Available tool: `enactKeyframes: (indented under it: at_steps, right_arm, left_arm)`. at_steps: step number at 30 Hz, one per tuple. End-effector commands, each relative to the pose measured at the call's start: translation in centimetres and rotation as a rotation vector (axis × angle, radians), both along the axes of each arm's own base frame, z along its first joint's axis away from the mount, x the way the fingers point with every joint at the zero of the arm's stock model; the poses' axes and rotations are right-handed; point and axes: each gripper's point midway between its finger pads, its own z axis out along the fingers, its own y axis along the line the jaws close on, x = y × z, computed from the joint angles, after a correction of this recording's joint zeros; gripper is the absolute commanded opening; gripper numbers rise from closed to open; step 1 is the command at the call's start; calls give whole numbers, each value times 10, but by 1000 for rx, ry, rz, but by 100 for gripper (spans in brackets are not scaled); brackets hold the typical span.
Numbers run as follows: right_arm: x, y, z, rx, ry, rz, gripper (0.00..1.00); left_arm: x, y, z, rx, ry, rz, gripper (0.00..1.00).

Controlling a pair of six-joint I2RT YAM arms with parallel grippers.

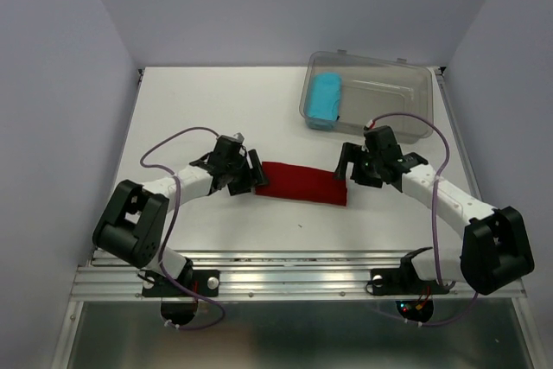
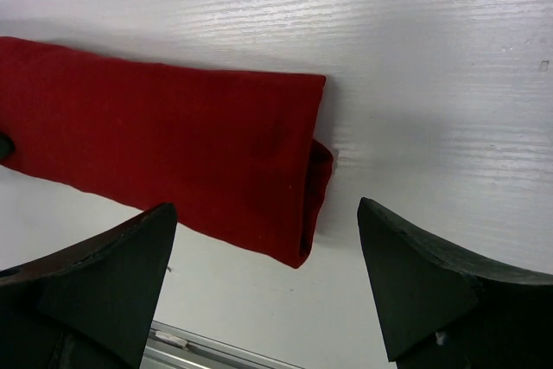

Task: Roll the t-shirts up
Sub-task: Move the bin to the center of the board.

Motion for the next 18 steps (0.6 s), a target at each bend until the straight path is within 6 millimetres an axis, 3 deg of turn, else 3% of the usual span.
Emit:
enactKeyframes:
  at_steps: [1,7,11,14,17,18]
  right_arm:
    - [8,11,13,74,-48,5,91]
    - [0,9,-12,71,13,-29,88]
    - [-4,6,-27,68,41,-55,84]
    - [-7,6,-36,78,59,-85,82]
    - [-10,4,-42,101,77,-122,82]
    - [-13,3,-44,104,86,-130,82]
  left_arm:
    - [11,-11,4,-29,-68,-49,78]
    - [13,-16,-16,-28,-26,-65,70]
    - [12,-22,-20,-56,-12,-74,50]
    - [11,-23,-20,-60,-9,-78,22]
    - [10,-25,-20,-64,-3,-90,0]
    - [10,-25,-20,-65,-2,-91,0]
